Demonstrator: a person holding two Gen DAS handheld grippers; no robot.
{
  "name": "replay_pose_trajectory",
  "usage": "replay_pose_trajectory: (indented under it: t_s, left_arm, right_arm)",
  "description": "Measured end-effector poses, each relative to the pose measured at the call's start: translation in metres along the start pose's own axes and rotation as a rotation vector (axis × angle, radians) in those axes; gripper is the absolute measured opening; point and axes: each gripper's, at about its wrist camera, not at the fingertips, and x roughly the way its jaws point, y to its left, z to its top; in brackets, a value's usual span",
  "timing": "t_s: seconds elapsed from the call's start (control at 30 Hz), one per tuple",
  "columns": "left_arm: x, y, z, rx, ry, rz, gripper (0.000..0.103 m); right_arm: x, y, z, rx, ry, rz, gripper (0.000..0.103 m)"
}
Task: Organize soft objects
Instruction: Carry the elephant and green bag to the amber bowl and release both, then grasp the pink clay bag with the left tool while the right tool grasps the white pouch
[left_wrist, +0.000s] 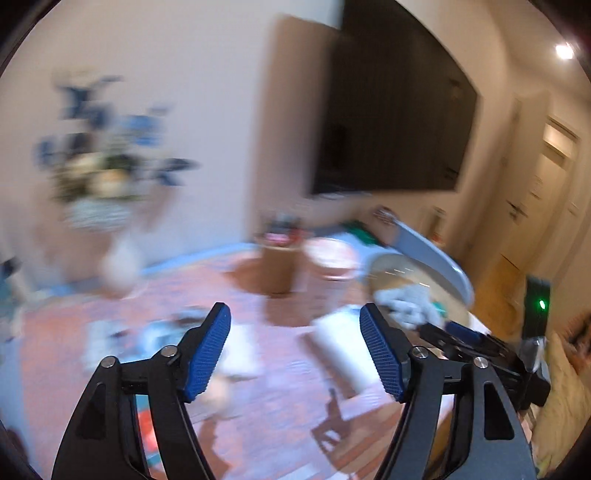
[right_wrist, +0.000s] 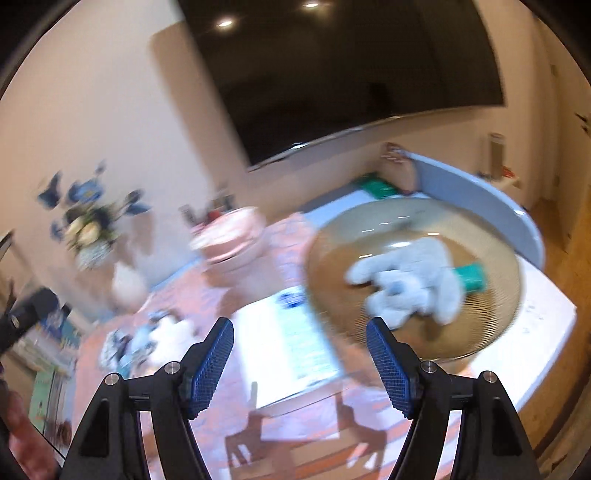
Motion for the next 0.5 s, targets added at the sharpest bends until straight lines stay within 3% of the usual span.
replay_pose_trajectory:
  t_s: [0.17, 0.3, 0.43, 0.5]
  left_arm:
    - [-0.061, 0.071, -0.011, -0.087, -0.022, 0.193, 0.072]
    - [-0.091, 0.107, -0.021, -0.125, -0.028, 0.294, 0.073]
    - [-0.081, 0.135, -0.045, -0.167, 0.012, 0.309, 0.079]
    - [-0.059, 0.146, -0.065, -0.207, 0.065, 0.272, 0.079]
  right_arm:
    - [0.013, 0.059, -0.022, -0.103, 0.043, 0.088, 0.073]
    - [0.028, 0.100, -0.038, -0.177, 0.086, 0.135, 0.073]
    - [0.046, 0.128, -0.053, -0.222, 0.142, 0.170, 0.073]
    - [0.058, 0.139, -0.060, -0.240, 0.173, 0.177, 0.073]
